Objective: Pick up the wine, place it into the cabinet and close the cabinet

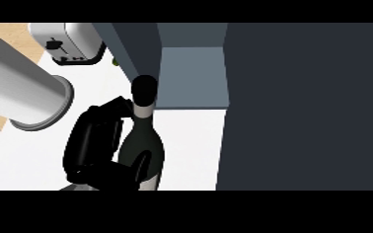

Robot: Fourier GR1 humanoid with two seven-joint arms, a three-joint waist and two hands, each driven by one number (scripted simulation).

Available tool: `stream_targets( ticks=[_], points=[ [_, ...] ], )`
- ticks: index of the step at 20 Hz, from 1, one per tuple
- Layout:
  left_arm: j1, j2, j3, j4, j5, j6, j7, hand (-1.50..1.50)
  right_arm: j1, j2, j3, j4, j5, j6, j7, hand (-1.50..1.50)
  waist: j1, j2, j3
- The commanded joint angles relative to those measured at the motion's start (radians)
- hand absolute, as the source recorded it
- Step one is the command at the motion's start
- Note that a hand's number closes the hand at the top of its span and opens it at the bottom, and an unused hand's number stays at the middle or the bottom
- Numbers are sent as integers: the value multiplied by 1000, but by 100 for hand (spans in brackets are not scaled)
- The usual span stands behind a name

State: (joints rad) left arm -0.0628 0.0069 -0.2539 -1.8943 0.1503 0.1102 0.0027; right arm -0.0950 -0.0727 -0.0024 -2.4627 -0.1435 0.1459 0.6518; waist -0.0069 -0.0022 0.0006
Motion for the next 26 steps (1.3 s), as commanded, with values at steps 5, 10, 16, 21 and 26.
stream_targets(
  ticks=[5,10,16,21,26],
  points=[
    [-195,-7,-153,39,-20,265,88,150,7,-23,-63,-127,-154,-10,91,-150,-6,0,0],
    [-339,-7,-173,135,-31,361,112,150,38,13,8,-138,-83,-13,67,-150,-5,1,0],
    [-409,-7,-212,198,-27,476,97,150,32,12,-2,-126,-101,2,49,-150,-3,1,-1],
    [-452,-7,-223,315,-18,494,25,150,78,0,-26,-117,-116,36,8,-150,-6,2,0],
    [-529,-7,-274,368,5,612,30,150,54,1,-41,-75,-125,42,-20,-150,-6,2,0]
  ],
)
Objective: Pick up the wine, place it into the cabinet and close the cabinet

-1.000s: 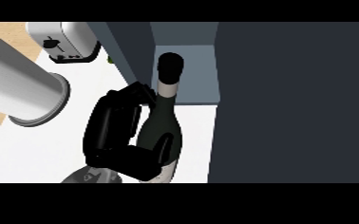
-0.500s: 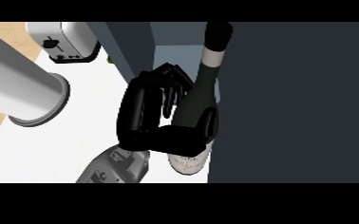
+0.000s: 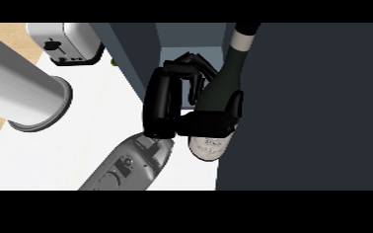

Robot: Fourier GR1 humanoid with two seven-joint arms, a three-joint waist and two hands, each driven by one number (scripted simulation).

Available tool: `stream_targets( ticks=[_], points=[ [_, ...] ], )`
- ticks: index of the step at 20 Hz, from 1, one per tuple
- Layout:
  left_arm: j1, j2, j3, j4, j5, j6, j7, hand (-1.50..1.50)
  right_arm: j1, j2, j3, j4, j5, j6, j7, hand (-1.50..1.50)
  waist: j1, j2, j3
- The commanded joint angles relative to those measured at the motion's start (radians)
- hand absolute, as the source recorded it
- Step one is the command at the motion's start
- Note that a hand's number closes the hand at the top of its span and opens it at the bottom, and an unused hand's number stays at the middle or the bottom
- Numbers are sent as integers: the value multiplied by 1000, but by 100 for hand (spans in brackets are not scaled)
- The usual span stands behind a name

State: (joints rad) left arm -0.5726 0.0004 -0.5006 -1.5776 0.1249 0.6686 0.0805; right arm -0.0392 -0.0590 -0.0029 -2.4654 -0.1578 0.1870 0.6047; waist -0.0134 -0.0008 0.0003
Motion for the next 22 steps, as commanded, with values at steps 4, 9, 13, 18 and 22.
stream_targets(
  ticks=[4,9,13,18,22],
  points=[
    [-69,0,-24,110,122,93,-89,150,9,10,39,-102,-39,-8,46,-150,-3,1,0],
    [-1,0,8,136,195,37,-200,150,-48,4,15,-111,-55,-62,125,-150,2,1,-1],
    [-20,0,-19,235,254,53,-285,150,-17,-23,-37,-122,-109,-26,108,-150,-3,1,0],
    [18,0,-23,283,157,43,-306,150,-64,-41,-93,-60,-130,-12,61,-150,5,0,0],
    [72,0,-18,309,124,20,-365,150,-6,-18,-60,-81,-127,-1,53,-150,7,-1,0]
  ],
)
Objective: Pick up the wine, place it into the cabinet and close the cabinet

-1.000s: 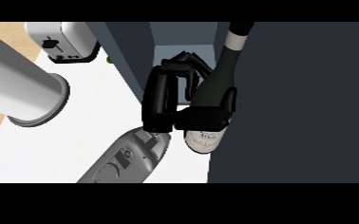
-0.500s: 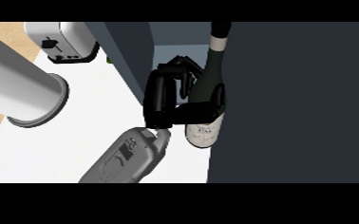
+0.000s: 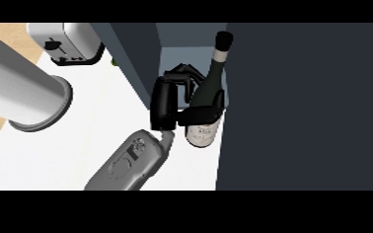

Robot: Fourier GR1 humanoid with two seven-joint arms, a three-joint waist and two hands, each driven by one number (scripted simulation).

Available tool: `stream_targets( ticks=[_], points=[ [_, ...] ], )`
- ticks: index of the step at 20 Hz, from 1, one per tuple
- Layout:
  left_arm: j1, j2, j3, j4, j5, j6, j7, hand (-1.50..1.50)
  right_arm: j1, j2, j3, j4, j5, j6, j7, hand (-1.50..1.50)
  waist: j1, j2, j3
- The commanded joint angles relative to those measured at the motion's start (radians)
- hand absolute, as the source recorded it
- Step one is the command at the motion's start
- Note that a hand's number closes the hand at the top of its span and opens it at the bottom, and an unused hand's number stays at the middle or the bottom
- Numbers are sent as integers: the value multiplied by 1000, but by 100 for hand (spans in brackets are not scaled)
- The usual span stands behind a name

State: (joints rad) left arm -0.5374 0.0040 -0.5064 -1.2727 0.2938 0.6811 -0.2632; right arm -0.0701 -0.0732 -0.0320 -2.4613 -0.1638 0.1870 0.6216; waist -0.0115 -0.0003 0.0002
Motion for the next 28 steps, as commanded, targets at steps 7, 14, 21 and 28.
stream_targets(
  ticks=[7,14,21,28],
  points=[
    [-33,-4,70,135,3,-14,-107,150,63,7,-23,-114,-97,6,19,-150,1,-1,0],
    [-51,9,161,197,67,-79,-152,150,29,-5,-15,-147,-87,-18,69,-150,-2,-1,0],
    [-167,-4,191,332,97,-134,-134,150,69,44,46,-141,-57,-34,43,-150,-8,0,0],
    [-252,-4,195,495,169,-105,-188,150,46,-8,-25,-74,-153,16,7,-150,-16,3,0]
  ],
)
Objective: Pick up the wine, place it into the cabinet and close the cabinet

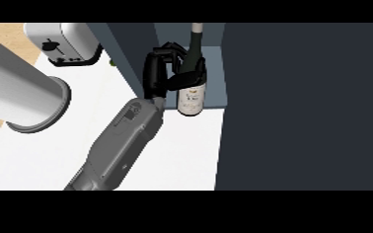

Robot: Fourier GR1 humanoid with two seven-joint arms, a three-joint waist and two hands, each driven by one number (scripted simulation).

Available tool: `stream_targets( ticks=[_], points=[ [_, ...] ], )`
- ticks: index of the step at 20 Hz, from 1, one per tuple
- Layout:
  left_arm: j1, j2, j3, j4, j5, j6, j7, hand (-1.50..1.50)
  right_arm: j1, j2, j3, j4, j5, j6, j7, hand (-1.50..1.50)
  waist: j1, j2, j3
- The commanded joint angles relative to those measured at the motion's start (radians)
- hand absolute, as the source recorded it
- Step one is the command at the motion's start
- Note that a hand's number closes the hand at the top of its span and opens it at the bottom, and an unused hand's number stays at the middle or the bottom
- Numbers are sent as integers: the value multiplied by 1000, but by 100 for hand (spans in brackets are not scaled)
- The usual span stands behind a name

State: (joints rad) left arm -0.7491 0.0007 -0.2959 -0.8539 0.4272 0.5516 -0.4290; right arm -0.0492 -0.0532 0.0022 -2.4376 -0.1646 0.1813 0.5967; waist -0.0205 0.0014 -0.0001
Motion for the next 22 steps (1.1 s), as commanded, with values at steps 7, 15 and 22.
stream_targets(
  ticks=[7,15,22],
  points=[
    [-117,-1,58,205,32,-29,-72,150,46,-12,-53,-59,-125,33,-7,-150,-1,1,0],
    [-241,0,119,382,1,17,-186,150,43,18,7,-81,-75,18,20,-150,-15,5,0],
    [-331,0,184,534,34,-9,-265,150,16,10,13,-104,-97,14,37,-150,-43,13,0]
  ],
)
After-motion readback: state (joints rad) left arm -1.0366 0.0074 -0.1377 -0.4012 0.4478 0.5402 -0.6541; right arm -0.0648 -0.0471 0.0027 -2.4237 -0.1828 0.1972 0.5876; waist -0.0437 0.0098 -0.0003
